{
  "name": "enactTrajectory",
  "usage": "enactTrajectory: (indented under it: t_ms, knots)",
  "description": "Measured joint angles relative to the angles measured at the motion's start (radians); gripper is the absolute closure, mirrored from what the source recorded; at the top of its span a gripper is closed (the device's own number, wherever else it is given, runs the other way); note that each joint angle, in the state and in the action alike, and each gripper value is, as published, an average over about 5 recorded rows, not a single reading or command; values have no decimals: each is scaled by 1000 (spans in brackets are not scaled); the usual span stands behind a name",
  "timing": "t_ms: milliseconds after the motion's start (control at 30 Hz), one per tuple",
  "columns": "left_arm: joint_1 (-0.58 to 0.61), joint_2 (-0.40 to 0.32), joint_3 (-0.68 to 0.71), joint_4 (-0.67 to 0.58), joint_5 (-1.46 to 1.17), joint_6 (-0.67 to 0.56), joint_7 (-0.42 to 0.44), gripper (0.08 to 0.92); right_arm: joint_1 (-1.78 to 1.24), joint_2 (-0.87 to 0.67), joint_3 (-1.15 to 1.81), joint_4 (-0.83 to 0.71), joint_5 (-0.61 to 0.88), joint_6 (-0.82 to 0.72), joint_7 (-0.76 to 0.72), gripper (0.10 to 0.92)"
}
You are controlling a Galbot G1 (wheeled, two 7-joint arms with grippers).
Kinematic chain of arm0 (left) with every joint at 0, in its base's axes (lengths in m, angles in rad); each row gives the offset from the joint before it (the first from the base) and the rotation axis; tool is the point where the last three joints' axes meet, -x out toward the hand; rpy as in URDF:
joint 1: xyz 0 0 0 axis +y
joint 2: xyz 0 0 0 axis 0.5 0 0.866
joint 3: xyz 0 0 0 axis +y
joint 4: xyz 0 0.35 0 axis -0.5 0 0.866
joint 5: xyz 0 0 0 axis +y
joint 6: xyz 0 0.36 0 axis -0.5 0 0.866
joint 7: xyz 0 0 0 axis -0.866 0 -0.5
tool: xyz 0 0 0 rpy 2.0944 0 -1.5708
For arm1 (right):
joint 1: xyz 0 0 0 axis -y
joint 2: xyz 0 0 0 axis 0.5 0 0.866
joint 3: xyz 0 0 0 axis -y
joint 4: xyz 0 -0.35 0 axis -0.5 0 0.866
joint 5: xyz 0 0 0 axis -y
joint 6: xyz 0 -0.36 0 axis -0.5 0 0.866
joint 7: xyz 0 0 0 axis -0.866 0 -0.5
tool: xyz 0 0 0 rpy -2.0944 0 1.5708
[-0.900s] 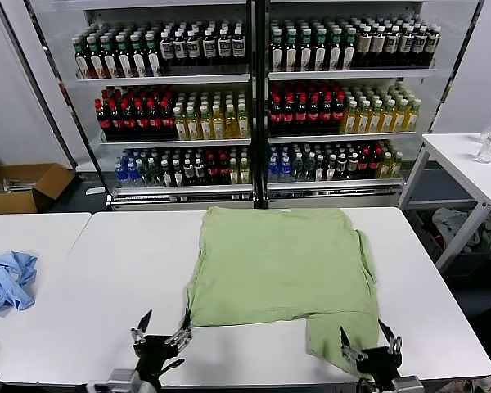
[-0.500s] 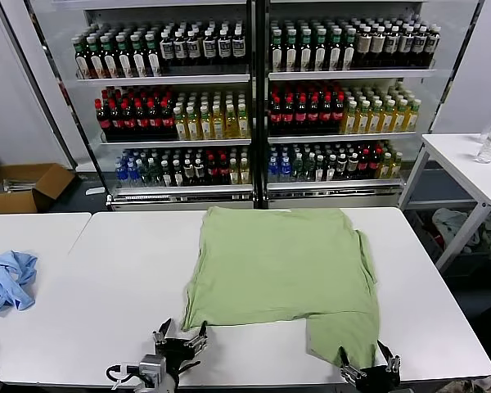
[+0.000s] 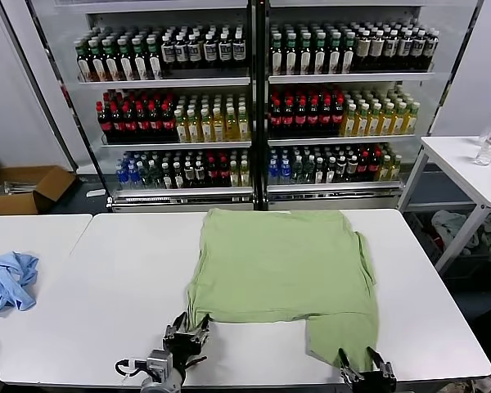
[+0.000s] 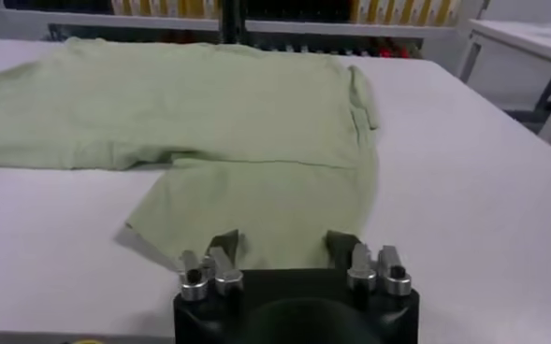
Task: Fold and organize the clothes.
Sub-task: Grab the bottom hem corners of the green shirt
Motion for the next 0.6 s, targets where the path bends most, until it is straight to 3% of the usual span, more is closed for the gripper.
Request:
enactTrajectory:
  t_ms: [333,433,600]
  knots:
    - [33,18,-20,-30,-43,-29,26,829,12,-20,22,40,62,-21,-20,881]
    - [49,25,-29,-54,-62,-48,31,884,19,-30,34,64,72,-18,-29,917]
    - [73,39,-53,-110,-98,-72,36,898,33,-52,67,117,80,8,-43,919]
